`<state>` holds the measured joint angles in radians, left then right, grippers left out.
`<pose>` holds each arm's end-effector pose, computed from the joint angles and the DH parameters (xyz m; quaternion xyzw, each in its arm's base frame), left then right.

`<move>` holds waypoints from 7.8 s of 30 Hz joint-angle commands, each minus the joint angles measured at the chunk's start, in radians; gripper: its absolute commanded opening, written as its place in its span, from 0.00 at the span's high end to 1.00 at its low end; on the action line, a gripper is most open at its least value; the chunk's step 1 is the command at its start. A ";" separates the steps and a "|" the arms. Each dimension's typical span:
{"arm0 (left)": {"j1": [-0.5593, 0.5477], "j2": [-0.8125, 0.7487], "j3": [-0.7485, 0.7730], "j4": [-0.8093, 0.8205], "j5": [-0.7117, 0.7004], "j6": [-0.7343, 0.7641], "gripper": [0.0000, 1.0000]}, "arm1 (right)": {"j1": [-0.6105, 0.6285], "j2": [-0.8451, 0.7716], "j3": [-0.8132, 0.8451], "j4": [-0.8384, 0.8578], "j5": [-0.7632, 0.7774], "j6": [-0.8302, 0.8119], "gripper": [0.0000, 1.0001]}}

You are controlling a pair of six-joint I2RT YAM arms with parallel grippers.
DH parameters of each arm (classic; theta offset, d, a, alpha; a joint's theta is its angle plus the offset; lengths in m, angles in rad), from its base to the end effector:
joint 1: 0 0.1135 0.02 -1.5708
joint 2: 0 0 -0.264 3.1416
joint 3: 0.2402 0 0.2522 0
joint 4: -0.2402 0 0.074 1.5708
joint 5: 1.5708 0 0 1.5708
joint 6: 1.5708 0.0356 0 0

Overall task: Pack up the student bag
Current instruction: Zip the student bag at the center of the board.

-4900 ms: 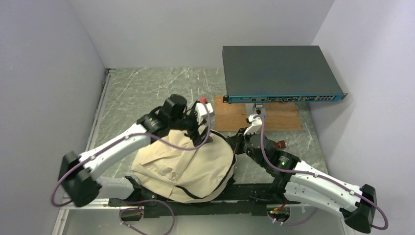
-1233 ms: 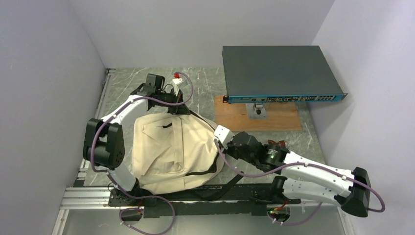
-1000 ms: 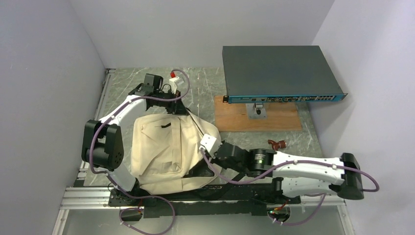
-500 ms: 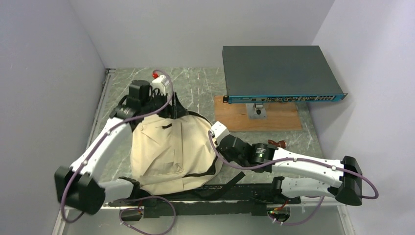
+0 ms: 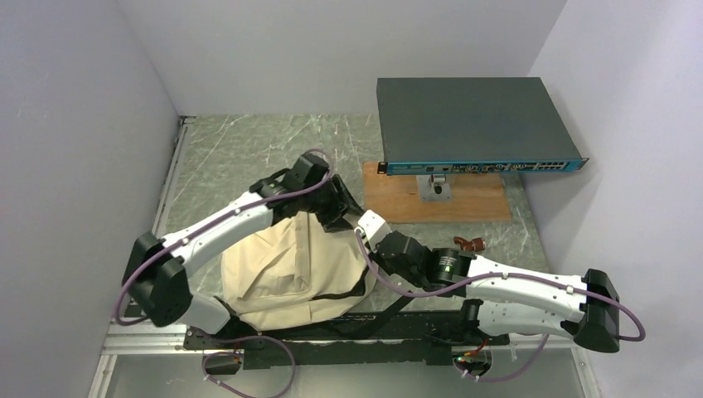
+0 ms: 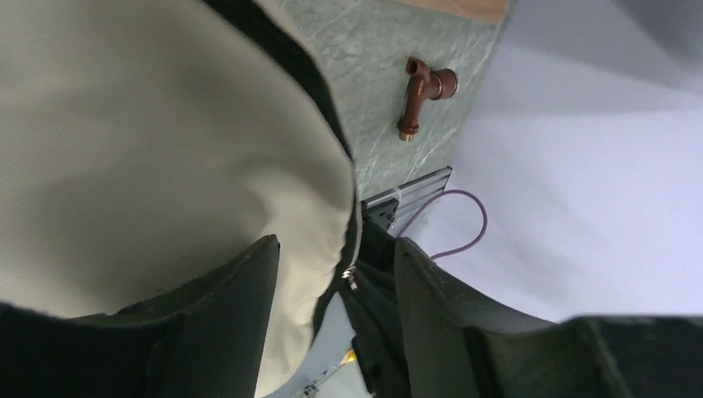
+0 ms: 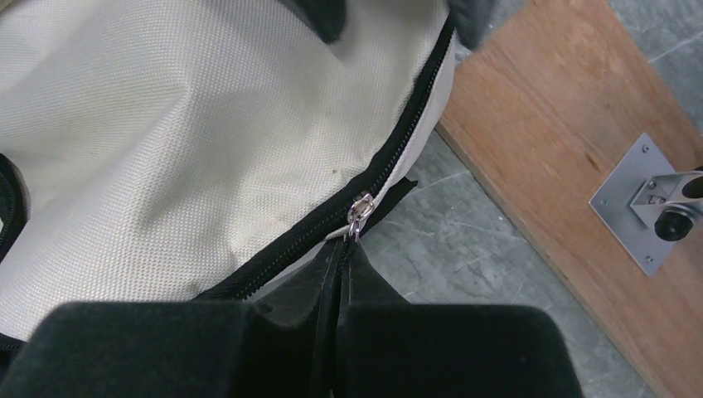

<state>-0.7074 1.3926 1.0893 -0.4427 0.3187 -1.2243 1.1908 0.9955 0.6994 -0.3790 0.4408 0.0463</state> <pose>0.2239 -0.2061 0.2842 -0.1697 0.8908 -0.4082 0.1055 0.0924 0.1904 0.2545 -0.3967 0.7907 0.0845 0.4585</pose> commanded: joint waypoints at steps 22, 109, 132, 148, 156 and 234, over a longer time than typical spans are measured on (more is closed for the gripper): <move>0.068 0.030 0.195 -0.290 -0.436 -0.267 1.00 | 0.186 -0.042 0.010 -0.059 0.158 -0.074 1.00; 0.138 0.163 0.389 -0.120 -0.316 0.258 1.00 | 0.444 0.533 0.347 -0.043 0.028 0.171 1.00; 0.034 -0.364 -0.095 0.111 -0.020 0.621 0.29 | 0.000 0.026 0.238 -0.115 -0.043 0.706 0.23; -0.593 -0.725 -0.722 0.711 -0.636 0.805 0.33 | -0.226 0.245 0.288 0.012 -0.248 0.568 0.42; -0.631 -0.507 -0.627 0.662 -0.785 0.624 0.45 | -0.233 0.246 0.265 -0.010 -0.278 0.471 0.50; -0.289 -0.510 -0.526 0.483 -0.332 0.365 0.27 | -0.235 -0.068 0.281 -0.222 -0.104 0.698 0.24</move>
<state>-1.0225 0.7803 0.5171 -0.0429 -0.0998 -0.7914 0.9665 0.9844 1.0271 -0.6006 0.2199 0.6292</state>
